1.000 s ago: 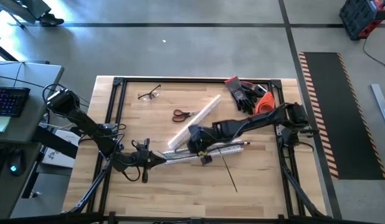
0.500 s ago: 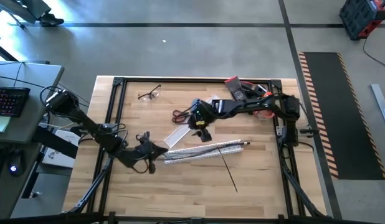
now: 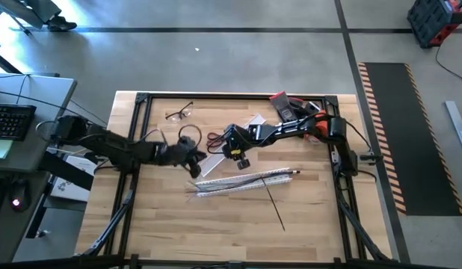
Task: Ziptie cables
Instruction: Close the white cable duct lid
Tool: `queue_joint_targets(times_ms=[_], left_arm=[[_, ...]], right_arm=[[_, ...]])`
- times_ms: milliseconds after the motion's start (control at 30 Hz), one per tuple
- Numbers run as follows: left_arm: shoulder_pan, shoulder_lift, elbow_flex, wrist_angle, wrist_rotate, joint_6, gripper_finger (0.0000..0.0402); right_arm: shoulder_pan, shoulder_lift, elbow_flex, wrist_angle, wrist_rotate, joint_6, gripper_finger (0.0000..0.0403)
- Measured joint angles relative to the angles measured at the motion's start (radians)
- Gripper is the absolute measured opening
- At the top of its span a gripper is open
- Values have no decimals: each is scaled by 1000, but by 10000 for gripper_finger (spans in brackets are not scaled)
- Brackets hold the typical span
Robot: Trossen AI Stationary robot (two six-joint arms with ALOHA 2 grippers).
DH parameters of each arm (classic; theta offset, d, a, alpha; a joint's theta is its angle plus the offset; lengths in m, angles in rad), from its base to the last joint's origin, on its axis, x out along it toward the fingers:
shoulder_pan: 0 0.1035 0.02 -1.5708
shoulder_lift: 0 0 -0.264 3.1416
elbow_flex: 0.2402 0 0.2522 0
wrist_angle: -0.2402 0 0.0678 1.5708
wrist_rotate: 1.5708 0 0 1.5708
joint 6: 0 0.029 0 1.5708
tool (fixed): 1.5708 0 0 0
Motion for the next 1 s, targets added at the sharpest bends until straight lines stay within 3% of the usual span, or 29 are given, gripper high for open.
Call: queue_joint_targets(times_ms=[133, 300, 533, 700, 833, 1000], left_arm=[[135, 12, -11, -46, 157, -8, 64], [226, 67, -50, -10, 307, -8, 96], [250, 204, -69, 153, 452, -10, 111], [251, 303, -66, 253, 489, -37, 110], [248, 350, -62, 268, 487, -29, 87], [243, 353, -63, 264, 466, -21, 20]], right_arm=[[-9, 4, 0, 16, -57, -1, 108], [-12, 38, 0, 47, -88, -1, 108], [-12, 64, 4, 81, -95, 9, 108], [-11, 62, 2, 108, -92, 31, 108], [-5, 63, 1, 127, -53, 46, 108], [3, 33, -5, 112, -19, 113, 108]])
